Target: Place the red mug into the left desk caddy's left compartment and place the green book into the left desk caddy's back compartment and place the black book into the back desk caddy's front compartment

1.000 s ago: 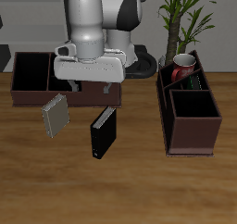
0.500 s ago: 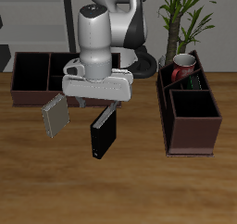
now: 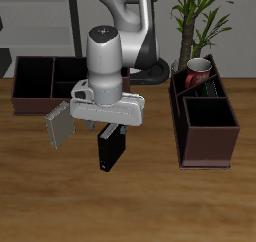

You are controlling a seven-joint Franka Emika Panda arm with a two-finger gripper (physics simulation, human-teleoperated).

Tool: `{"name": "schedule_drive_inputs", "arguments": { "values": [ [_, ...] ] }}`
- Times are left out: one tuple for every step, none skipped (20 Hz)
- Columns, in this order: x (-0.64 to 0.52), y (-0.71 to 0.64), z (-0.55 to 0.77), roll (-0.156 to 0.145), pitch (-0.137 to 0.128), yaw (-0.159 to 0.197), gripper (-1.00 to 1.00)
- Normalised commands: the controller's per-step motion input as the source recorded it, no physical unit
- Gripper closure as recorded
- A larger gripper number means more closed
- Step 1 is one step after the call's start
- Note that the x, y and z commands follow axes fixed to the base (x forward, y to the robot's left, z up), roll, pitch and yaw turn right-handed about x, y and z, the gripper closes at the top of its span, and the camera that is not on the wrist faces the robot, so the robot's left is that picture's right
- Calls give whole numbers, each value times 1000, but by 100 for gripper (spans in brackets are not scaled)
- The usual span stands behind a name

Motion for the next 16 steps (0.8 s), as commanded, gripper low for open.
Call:
{"name": "schedule_drive_inputs", "arguments": {
  "values": [
    [27,-4,-326,0,72,-32,-100],
    [110,-96,-293,20,43,-32,-100],
    [-19,6,-325,14,39,14,-100],
    [76,-150,-549,-30,39,94,100],
    [97,-224,-217,-21,85,-81,100],
    [-20,-95,-100,19,7,-47,100],
    [12,-177,-102,-52,7,7,100],
    [-9,-60,-52,-1,12,-6,100],
    [-1,-47,-59,16,20,-16,100],
    [-56,-19,-54,-15,10,12,100],
    [40,-86,-52,5,19,-20,100],
    [-8,-25,-37,2,4,-2,100],
    [86,-154,-82,-4,41,-35,100],
    [-15,-15,-31,7,11,-21,100],
    [-37,21,59,24,2,16,100],
    [-15,-16,-4,0,0,0,100]
  ]
}}
